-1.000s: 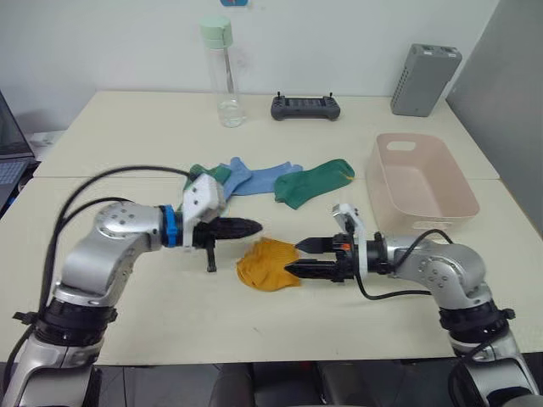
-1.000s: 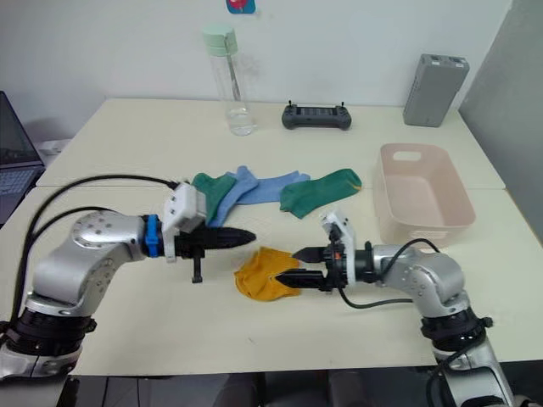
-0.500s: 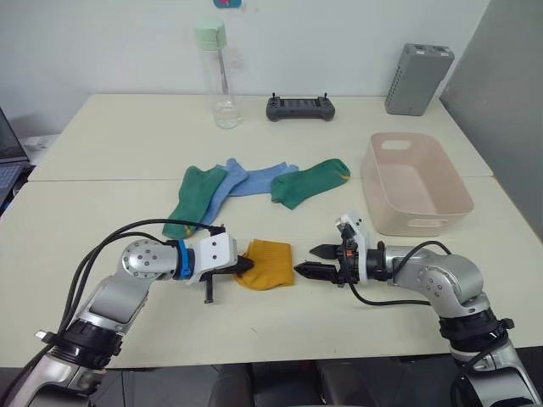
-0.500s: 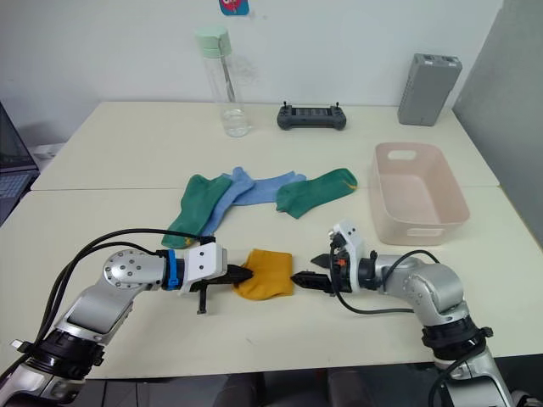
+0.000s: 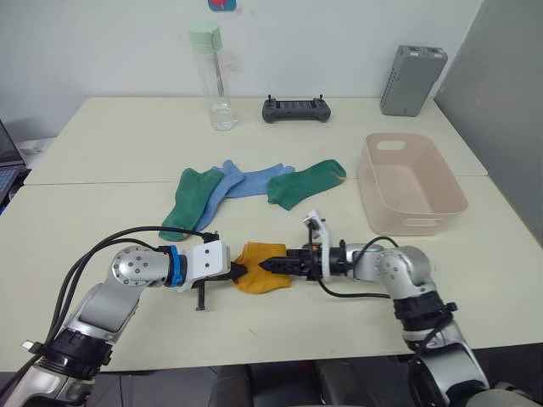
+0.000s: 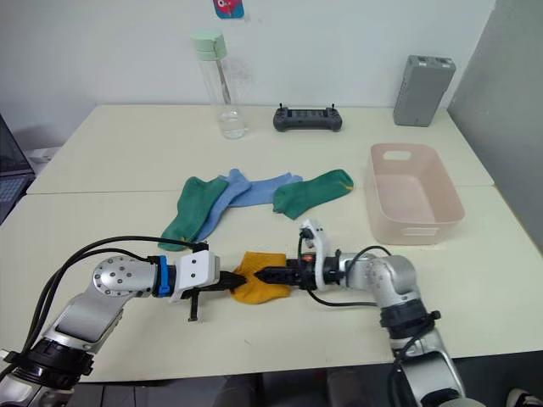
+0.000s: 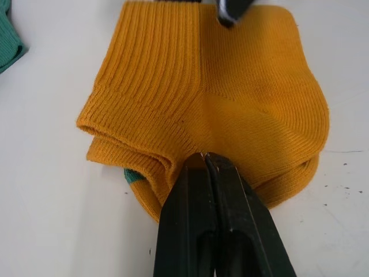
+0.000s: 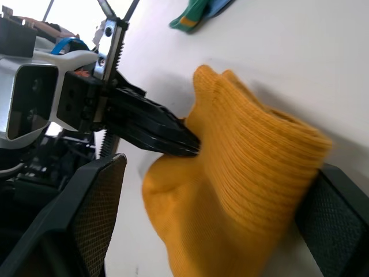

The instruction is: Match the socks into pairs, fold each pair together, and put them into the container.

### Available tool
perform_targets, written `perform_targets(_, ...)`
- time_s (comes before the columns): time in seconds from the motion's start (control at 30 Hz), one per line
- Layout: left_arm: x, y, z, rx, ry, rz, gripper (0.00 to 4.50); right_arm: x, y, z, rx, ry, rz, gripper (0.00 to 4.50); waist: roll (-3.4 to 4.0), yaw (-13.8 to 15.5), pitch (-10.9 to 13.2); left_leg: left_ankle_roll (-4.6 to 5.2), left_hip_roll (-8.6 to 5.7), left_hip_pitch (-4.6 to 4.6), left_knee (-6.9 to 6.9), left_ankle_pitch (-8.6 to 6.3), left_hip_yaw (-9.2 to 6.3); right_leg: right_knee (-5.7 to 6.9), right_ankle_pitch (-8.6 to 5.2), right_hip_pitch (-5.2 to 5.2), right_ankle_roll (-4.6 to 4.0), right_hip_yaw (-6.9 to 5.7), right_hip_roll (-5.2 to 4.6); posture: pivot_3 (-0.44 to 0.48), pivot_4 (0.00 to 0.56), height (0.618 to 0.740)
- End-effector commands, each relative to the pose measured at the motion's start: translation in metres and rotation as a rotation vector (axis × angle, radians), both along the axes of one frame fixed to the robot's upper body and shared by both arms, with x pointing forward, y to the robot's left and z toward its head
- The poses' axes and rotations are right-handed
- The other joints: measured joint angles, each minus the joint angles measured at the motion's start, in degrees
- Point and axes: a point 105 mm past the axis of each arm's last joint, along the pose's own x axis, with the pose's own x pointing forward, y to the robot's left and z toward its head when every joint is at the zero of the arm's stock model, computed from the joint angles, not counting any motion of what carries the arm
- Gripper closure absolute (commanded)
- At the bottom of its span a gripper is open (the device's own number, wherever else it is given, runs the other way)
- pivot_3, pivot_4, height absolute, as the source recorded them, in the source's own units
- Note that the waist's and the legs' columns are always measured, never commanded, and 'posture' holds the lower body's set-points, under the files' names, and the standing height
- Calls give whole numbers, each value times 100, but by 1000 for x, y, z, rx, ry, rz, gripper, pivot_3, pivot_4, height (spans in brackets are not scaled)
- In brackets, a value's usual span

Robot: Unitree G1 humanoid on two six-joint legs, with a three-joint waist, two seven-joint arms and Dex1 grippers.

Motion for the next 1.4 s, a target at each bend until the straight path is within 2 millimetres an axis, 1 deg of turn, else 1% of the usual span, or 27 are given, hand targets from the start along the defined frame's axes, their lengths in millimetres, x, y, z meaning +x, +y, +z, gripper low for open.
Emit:
perform_targets(0.03, -3, 4, -13, 13, 59, 37, 4500, -8, 13, -8, -15, 15, 53, 40, 0, 1, -1, 0, 0, 0, -1, 0, 0, 0, 0, 0, 0, -1, 0, 0, 150, 740)
perform_targets(0.17, -2, 2, -11, 9, 57, 34, 4500, -10, 17, -11, -17, 13, 66, 40, 2, 2, -5, 0, 0, 2, -10, 0, -3, 0, -1, 0, -1, -5, 0, 0, 150, 740)
perform_targets(0.27, -1, 2, -9, 5, 57, 36, 4500, -7, 17, -10, -9, 3, 54, 639, 1, 3, -9, 0, 0, 3, -12, 0, -3, 0, -1, -1, -1, -5, 0, 0, 150, 740)
perform_targets(0.4, -1, 3, -8, 5, 49, 39, 4500, -4, 14, -12, -16, -8, 37, 2032, 1, 10, -9, 0, -1, 2, -13, 0, -2, -1, -1, -1, 0, -4, 0, 0, 150, 740)
perform_targets(0.53, 0, 2, -5, -3, 40, 30, 4500, -5, 12, -12, -14, -20, 31, 3525, -1, 13, -10, 0, 0, 3, -19, 0, -5, -1, 0, -2, 1, -7, 0, 0, 150, 740)
perform_targets(0.63, 1, -2, 7, -75, 44, 33, 4500, -3, 9, -5, 1, -49, 19, 4446, -2, 15, -10, 0, 0, 4, -19, 0, -6, -1, -4, -2, -6, -7, 1, 0, 150, 740)
perform_targets(0.7, 5, -3, 24, -159, 62, 53, 4500, 1, 2, 4, 11, -86, -3, 4479, -3, 33, -8, 0, -1, 2, -18, 0, -2, -2, -6, -2, -11, -5, -2, 0, 150, 740)
perform_targets(0.77, 9, -6, 46, -273, 89, 80, 4109, 6, -9, 17, 24, -128, -30, 4500, -5, 64, -3, 0, -1, -4, -17, 1, -2, -2, -6, -5, -11, -4, -2, 0, 150, 740)
perform_targets(0.8, 13, -9, 62, -350, 106, 94, 3921, 10, -17, 27, 32, -160, -57, 4500, -11, 87, 1, 0, -1, -12, -16, 1, -3, -2, -6, -8, -10, -9, -2, 0, 150, 740)
perform_targets(0.83, 14, -11, 74, -402, 118, 97, 3594, 14, -25, 36, 36, -191, -78, 4500, -13, 116, 6, 0, -1, -18, -13, 1, -3, -2, -6, -9, -10, -13, -4, 0, 150, 740)
perform_targets(0.87, 17, -16, 90, -464, 128, 91, 3322, 18, -36, 53, 46, -244, -107, 4500, -14, 130, 7, 0, -1, -26, -8, 1, -5, -2, -1, -11, -1, -18, -5, 0, 150, 740)
perform_targets(0.9, 17, -19, 101, -501, 137, 84, 3002, 20, -44, 63, 52, -280, -125, 4500, -14, 144, 9, 0, 0, -28, -2, 1, -4, -4, 4, -8, 10, -19, -5, 0, 150, 740)
perform_targets(0.97, 21, -29, 123, -567, 133, 68, 2370, 26, -60, 92, 86, -360, -184, 4500, -13, 139, 11, -1, -1, -35, 2, 1, -2, -11, 8, -7, 20, -17, -6, 0, 150, 740)
perform_targets(1.03, 23, -43, 138, -612, 123, 42, 1730, 31, -76, 117, 115, -414, -237, 4500, -13, 130, 10, -1, -3, -33, -2, 0, 0, -11, 4, -6, 23, -16, -6, 0, 150, 740)
perform_targets(1.1, 23, -57, 149, -651, 115, 11, 1100, 34, -93, 138, 99, -486, -280, 4500, -13, 120, 11, -1, -3, -30, -16, 0, -1, -11, 1, -6, 20, -18, -6, 0, 150, 740)
perform_targets(1.13, 23, -69, 156, -660, 92, -15, 820, 39, -110, 155, 56, -565, -325, 4500, -11, 123, 13, -1, -2, -30, -20, 0, -3, -11, 1, -7, 17, -20, -5, 0, 150, 740)
perform_targets(1.2, 27, -86, 166, -669, 41, -36, 135, 45, -136, 176, -45, -702, -398, 4500, -9, 146, 19, -1, -6, -32, -25, 0, -3, -11, 0, -9, 15, -20, -6, 0, 150, 740)
perform_targets(1.27, 33, -104, 174, -706, -12, -41, 63, 51, -164, 190, -217, -861, -460, 4500, -9, 200, 19, -1, -10, -32, -28, 0, -3, -16, 0, -9, 15, -18, -8, 0, 150, 740)
perform_targets(1.37, 40, -124, 183, -768, -56, -16, 63, 57, -192, 203, -414, -1033, -500, 4500, -9, 235, 19, 0, -17, -31, -31, 0, 1, -25, -3, -6, 18, -13, -13, 0, 150, 740)
perform_targets(1.4, 42, -133, 186, -790, -56, -15, 63, 62, -205, 206, -536, -1127, -507, 4500, -8, 236, 19, 0, -19, -31, -30, 0, 3, -25, -3, -5, 19, -11, -15, 0, 150, 740)
